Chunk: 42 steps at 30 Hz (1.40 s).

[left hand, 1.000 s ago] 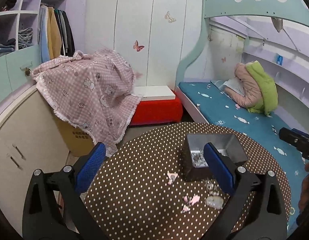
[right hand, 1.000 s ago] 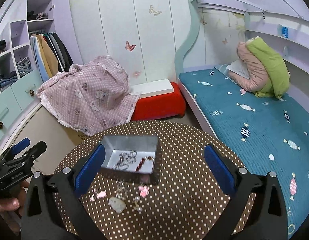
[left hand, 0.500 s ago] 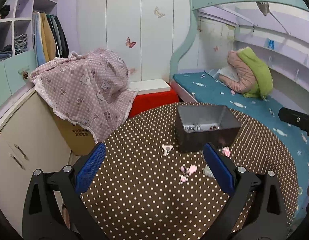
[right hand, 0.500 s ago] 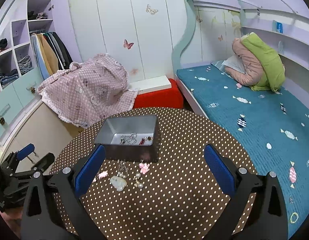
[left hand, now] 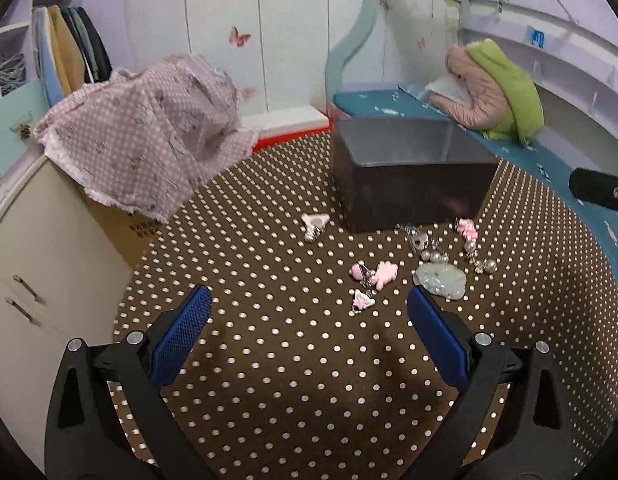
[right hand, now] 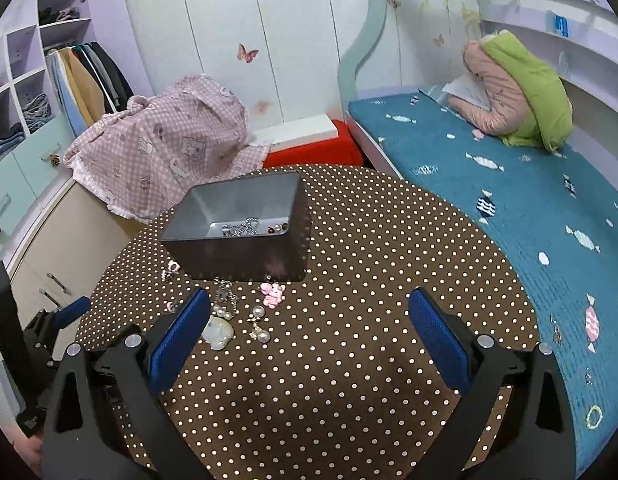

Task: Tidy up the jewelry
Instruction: 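Withdraw both grippers from the tin toward the remaining jewelry, then grasp a small pink charm with the left gripper while the right grasps the pink bunny figure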

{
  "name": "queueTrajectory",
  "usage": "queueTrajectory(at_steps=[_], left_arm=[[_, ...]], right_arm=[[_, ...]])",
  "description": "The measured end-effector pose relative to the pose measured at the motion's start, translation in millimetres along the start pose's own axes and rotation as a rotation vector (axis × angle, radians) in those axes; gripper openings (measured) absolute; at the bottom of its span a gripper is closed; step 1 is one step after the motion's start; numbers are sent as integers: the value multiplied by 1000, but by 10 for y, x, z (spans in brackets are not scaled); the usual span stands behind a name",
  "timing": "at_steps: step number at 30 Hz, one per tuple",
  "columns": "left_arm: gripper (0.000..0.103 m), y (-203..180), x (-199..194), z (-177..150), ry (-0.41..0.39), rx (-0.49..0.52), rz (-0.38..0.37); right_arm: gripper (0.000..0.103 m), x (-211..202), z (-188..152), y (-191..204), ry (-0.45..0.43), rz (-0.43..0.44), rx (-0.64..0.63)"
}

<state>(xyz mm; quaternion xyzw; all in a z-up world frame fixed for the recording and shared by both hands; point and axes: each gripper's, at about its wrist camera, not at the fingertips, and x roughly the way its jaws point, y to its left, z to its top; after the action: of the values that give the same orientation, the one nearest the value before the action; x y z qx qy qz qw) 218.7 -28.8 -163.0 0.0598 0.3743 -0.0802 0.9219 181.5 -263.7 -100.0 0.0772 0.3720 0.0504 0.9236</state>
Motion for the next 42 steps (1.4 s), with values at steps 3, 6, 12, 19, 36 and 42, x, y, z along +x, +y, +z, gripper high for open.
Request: queueTrajectory(at_steps=[3, 6, 12, 19, 36, 42], left_arm=[[98, -9, 133, -6, 32, -5, -17], [97, -7, 256, 4, 64, -15, -30], [67, 3, 424, 18, 132, -39, -99], [35, -43, 421, 47, 121, -26, -159], [14, 54, 176, 74, 67, -70, -225], [14, 113, 146, 76, 63, -82, -225]], right_arm=[[95, 47, 0, -10, 13, -2, 1], [95, 86, 0, -21, 22, -4, 1], [95, 184, -3, -19, 49, -7, -2], [95, 393, -34, -26, 101, -17, 0], [51, 1046, -25, 291, 199, 8, -108], [20, 1042, -118, 409, 174, -35, -233]])
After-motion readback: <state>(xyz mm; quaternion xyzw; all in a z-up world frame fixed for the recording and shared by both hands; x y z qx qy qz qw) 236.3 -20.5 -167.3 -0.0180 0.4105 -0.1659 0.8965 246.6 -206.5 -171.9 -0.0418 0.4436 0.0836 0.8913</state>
